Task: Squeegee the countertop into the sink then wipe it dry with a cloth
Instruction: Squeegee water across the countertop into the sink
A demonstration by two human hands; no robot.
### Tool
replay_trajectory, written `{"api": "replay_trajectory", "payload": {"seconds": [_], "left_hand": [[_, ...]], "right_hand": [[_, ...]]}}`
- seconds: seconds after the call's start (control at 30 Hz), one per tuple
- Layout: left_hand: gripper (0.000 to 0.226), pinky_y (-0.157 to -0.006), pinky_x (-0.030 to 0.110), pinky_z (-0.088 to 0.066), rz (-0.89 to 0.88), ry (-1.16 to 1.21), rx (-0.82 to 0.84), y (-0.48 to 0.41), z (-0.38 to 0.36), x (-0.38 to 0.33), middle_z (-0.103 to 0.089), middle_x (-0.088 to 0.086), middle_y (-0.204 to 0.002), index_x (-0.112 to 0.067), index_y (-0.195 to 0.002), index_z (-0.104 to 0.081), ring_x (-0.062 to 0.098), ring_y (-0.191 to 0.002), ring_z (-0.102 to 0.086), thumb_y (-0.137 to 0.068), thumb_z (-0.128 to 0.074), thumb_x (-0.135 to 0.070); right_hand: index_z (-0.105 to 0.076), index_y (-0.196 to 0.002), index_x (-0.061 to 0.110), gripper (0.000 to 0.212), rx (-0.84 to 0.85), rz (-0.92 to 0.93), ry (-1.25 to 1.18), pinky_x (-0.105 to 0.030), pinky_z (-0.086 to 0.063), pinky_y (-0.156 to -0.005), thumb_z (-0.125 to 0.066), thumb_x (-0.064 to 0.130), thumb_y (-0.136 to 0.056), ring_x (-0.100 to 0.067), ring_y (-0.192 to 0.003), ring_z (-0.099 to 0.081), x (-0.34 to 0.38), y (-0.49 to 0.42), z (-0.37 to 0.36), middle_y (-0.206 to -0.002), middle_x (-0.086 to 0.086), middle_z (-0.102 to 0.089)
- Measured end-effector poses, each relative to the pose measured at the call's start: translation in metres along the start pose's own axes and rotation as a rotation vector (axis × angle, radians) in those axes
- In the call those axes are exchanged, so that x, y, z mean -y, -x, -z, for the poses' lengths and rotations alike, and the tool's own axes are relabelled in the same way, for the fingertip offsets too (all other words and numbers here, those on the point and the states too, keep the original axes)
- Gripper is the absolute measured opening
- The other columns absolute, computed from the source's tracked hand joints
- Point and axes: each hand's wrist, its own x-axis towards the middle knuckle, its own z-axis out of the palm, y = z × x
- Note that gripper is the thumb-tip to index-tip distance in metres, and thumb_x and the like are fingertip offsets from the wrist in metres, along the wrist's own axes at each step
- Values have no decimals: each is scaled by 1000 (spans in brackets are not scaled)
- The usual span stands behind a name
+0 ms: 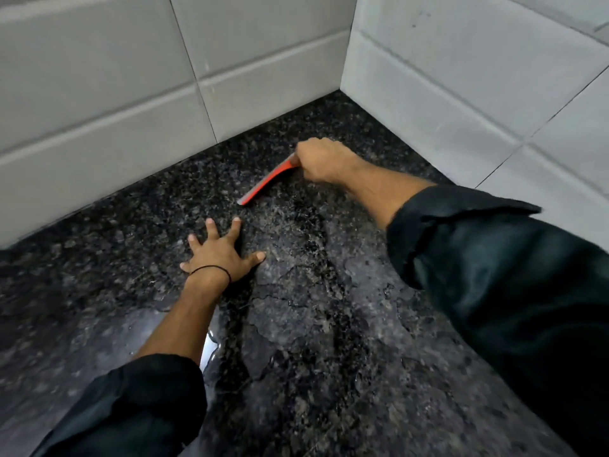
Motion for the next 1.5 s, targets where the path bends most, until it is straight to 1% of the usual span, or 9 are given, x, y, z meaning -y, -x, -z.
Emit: {"api": "replay_trajectory", "payload": {"seconds": [0.27, 0.37, 0.43, 0.53, 0.7, 0.83, 1.03, 1.3, 1.5], "left_hand": [[100, -111, 69, -19, -14, 18, 54, 9, 8, 1, 11, 5, -163, -48, -150, -2, 49, -145, 4, -70, -51, -83], [91, -112, 69, -16, -31, 57, 47, 23, 10, 0, 5, 3, -164, -47, -151, -6, 46, -146, 2, -78, -52, -76], [78, -112, 67, -17, -69, 89, -39, 39, 6, 3, -2, 1, -164, -43, -151, -14, 42, -147, -4, -86, -49, -67], [64, -113, 64, -19, -123, 161, -202, 65, -6, 12, -11, 1, -163, -34, -150, -26, 34, -148, -11, -93, -46, -55], [62, -113, 61, -21, -82, 211, -407, 111, -24, 60, -17, 6, -162, -23, -148, -33, 29, -147, -15, -94, -51, -45], [86, -115, 60, -14, 172, 283, -388, 151, -33, 118, -2, 6, -164, -26, -153, -19, 33, -149, -5, -84, -58, -60], [139, -115, 64, 1, 507, 329, -42, 197, -47, 188, 27, 8, -159, -27, -153, 14, 36, -147, 18, -54, -65, -84], [150, -109, 73, -6, 436, 368, 14, 204, -46, 204, 35, 4, -156, -22, -151, 21, 41, -144, 24, -50, -77, -73], [162, -111, 69, 3, 460, 498, -129, 204, -58, 208, 27, -2, -160, -16, -150, 24, 31, -146, 25, -42, -86, -65]], "right_hand": [[-59, -128, 16, 38, 132, -97, 30, -41, -51, -89, -54, 15, -90, -35, -110, -64, -74, 136, -27, -122, -12, -65], [-61, -126, 25, 33, 151, -120, 12, -40, -51, -87, -56, 33, -95, -32, -109, -65, -95, 188, -36, -121, -7, -67], [-60, -127, 31, 36, 174, -145, 63, -39, -51, -88, -55, 43, -94, -30, -109, -65, -110, 218, -37, -122, -4, -66], [-61, -122, 37, 35, 247, -175, 205, -34, -54, -87, -56, 29, -88, -26, -108, -66, -135, 257, -32, -121, -1, -67], [-67, -112, 42, 29, 297, -178, 302, -34, -57, -81, -63, 37, -83, -19, -95, -69, -151, 271, -11, -105, 5, -71], [-63, -119, 47, 43, 147, -58, 136, -34, -56, -81, -58, 30, -80, -25, -97, -69, -88, 228, -4, -106, 0, -72], [-63, -122, 42, 49, 90, 245, -72, -40, -56, -82, -53, 21, -78, -29, -100, -67, 78, 141, -14, -109, -5, -69], [-55, -136, 30, 51, 11, 532, -53, -45, -47, -96, -48, 10, -90, -36, -119, -57, 279, 66, -25, -131, -10, -53], [-57, -134, 17, 42, 8, 616, 80, -44, -47, -95, -41, 6, -96, -37, -117, -59, 339, 47, -29, -130, -13, -58]]}}
